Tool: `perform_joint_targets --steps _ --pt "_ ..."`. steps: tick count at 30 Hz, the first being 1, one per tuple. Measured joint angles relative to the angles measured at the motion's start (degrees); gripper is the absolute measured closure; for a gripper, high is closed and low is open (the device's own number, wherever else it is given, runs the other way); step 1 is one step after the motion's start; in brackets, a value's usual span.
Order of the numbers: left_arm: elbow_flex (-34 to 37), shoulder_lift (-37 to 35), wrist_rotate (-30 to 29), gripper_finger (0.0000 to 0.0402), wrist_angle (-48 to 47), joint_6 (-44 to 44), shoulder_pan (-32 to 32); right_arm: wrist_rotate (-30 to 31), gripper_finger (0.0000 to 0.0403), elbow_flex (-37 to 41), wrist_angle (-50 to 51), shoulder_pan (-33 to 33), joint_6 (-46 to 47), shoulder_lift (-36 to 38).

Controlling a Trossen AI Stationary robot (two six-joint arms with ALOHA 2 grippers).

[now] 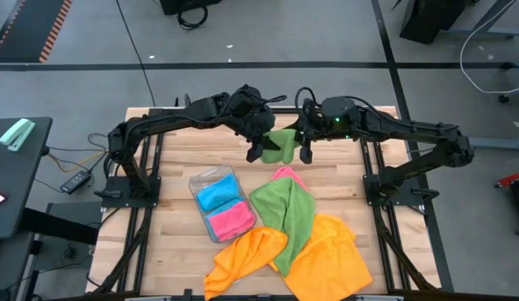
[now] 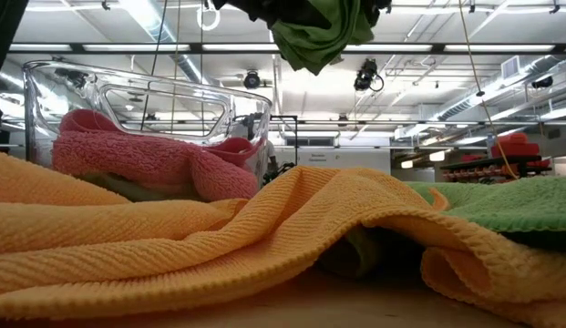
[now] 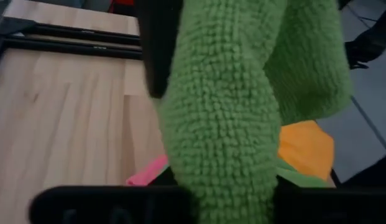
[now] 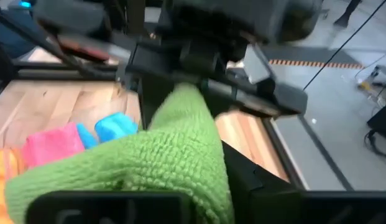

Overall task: Fold microfiber towels
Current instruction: Put the top green towel into the transparent bin

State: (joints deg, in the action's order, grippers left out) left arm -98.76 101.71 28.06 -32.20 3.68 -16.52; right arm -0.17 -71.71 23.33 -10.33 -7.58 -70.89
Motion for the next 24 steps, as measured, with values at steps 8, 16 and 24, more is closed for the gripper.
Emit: perform_joint_targets --steps 8,16,24 --pt "0.0 0.0 3.1 0.0366 -5.5 -3.5 -0.2 -2.1 0.0255 0.0 6.1 0.0 3.7 0.9" --pt "0.0 0.0 3.0 0.0362 -15.1 -11.8 -0.1 -1.6 0.0201 0.0 12.6 -2.2 5.5 5.2" --pt "0.0 0.0 3.3 0.0367 -23.8 -12.8 1.5 -1.4 0.0204 0.0 15.0 -2.9 16.4 5.6"
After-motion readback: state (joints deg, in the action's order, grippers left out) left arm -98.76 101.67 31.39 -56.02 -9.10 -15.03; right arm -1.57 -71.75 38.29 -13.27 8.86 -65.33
